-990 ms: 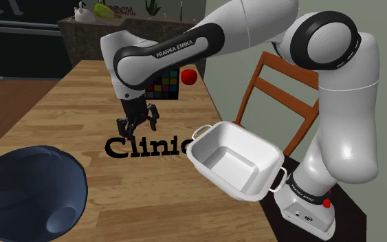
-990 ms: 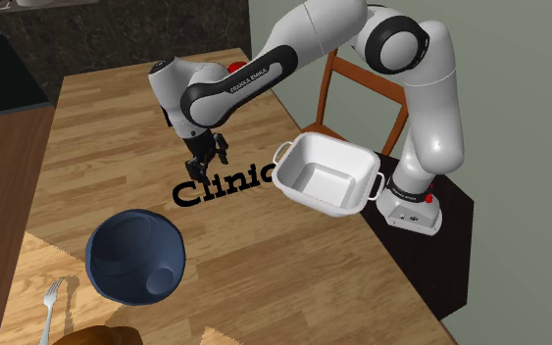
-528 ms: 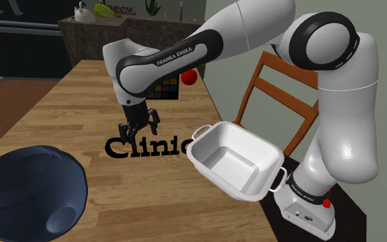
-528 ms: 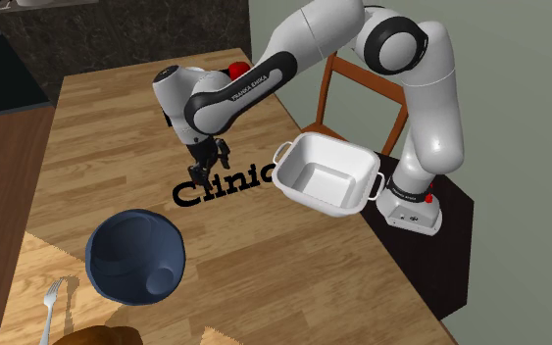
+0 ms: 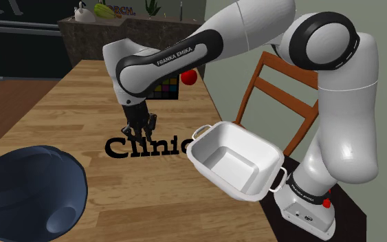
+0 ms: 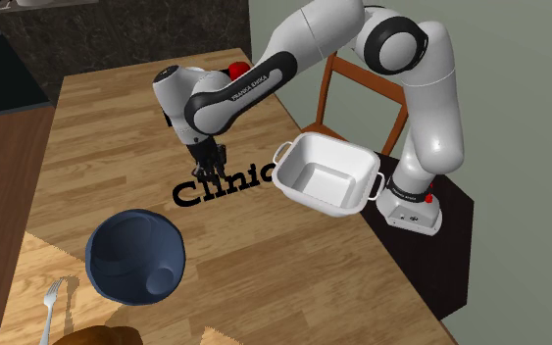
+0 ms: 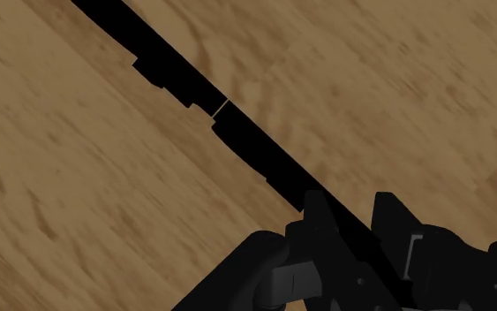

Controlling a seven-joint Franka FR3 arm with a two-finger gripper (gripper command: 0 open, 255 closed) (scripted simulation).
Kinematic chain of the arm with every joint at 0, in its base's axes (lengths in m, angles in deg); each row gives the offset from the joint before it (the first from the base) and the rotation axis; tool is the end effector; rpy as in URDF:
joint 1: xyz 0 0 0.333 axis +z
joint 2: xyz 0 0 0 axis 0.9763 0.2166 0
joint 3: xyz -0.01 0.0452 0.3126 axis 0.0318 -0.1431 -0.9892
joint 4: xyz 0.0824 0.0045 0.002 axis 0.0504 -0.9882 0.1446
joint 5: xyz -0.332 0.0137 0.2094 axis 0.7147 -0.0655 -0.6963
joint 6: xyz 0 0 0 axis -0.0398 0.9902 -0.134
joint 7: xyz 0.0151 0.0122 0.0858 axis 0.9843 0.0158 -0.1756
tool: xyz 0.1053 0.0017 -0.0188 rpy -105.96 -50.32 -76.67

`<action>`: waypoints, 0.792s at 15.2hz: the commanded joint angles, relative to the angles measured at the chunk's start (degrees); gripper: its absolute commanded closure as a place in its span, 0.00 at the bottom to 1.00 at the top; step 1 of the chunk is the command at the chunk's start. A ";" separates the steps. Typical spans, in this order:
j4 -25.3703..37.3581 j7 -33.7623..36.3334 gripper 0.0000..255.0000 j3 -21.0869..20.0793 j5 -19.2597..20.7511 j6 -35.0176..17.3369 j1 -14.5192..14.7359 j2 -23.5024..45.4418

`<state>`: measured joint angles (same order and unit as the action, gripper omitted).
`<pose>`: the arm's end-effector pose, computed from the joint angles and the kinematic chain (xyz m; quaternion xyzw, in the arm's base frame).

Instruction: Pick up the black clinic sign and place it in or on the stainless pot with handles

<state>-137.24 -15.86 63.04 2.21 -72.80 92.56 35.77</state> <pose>0.5627 0.3284 0.3380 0.9931 0.0194 -0.1144 0.0164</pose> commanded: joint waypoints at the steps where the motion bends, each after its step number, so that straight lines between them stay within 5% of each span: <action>1: 0.00 0.00 1.00 0.00 0.00 -0.01 0.00 0.01; 12: 2.64 -0.06 1.00 -0.30 -0.55 4.50 -0.13 -1.92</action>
<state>-135.02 -16.07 62.84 1.75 -68.94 92.33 34.08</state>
